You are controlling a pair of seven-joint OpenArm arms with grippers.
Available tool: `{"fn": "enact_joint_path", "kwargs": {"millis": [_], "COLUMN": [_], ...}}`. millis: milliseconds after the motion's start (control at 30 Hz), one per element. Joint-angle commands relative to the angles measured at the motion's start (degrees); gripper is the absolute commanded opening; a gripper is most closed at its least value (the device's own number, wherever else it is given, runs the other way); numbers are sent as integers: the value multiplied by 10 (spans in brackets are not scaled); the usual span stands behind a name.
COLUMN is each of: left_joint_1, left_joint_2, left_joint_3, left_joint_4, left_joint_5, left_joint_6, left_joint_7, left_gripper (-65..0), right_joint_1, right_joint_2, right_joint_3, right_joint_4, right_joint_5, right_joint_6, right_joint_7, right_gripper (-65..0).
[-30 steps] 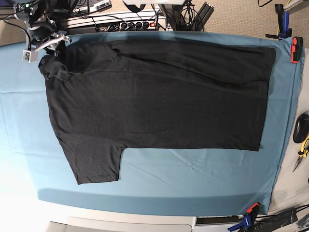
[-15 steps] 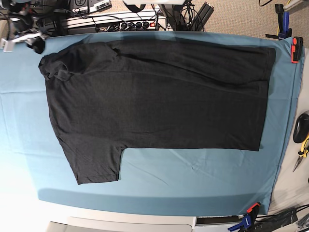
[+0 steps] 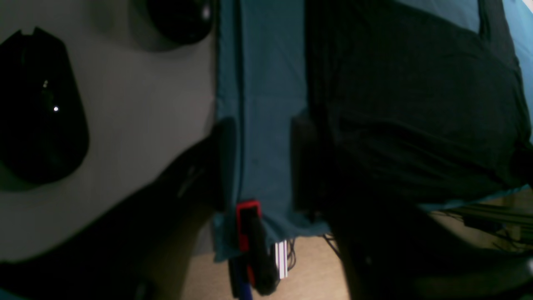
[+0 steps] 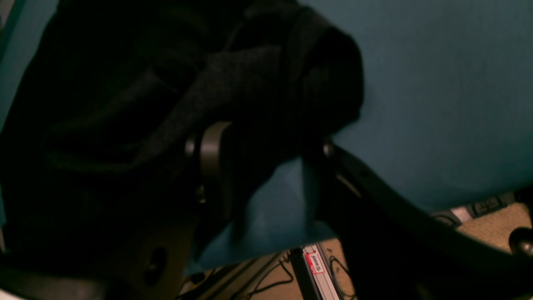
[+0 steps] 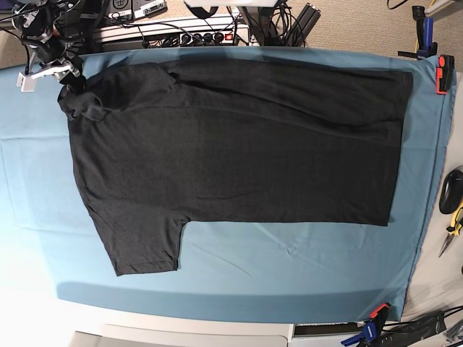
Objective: Fold the T-shirt properly
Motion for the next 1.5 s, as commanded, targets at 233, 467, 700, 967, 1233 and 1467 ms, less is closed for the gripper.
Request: {"fn": "enact_joint_path", "kwargs": {"millis": [233, 467, 700, 967, 1233, 1467], "left_joint_1": [-3, -3, -3, -3, -3, -3], "left_joint_2": [-21, -21, -21, -21, -21, -21], "left_joint_3": [-5, -5, -5, -5, -5, -5], "left_joint_4": [7, 7, 7, 7, 7, 7], "left_joint_5": [-12, -12, -12, -12, -12, -12], "left_joint_6": [-2, -3, -3, -3, -2, -2], "left_joint_7": [-11, -10, -10, -10, -11, -11], "left_gripper": [-448, -448, -448, -448, -448, -448], "right_joint_1": [0, 10, 10, 9, 5, -33], "right_joint_2": [9, 8, 8, 8, 5, -13], "right_joint_3": [-45, -77, -77, -77, -78, -77], "right_joint_4": [4, 4, 4, 4, 22, 157], "right_joint_5": [17, 0, 0, 0, 5, 2], "right_joint_6": [9, 9, 9, 15, 26, 31], "right_joint_7": [9, 9, 8, -8, -38, -38], "right_gripper": [-386, -387, -389, -591, -650, -650]}}
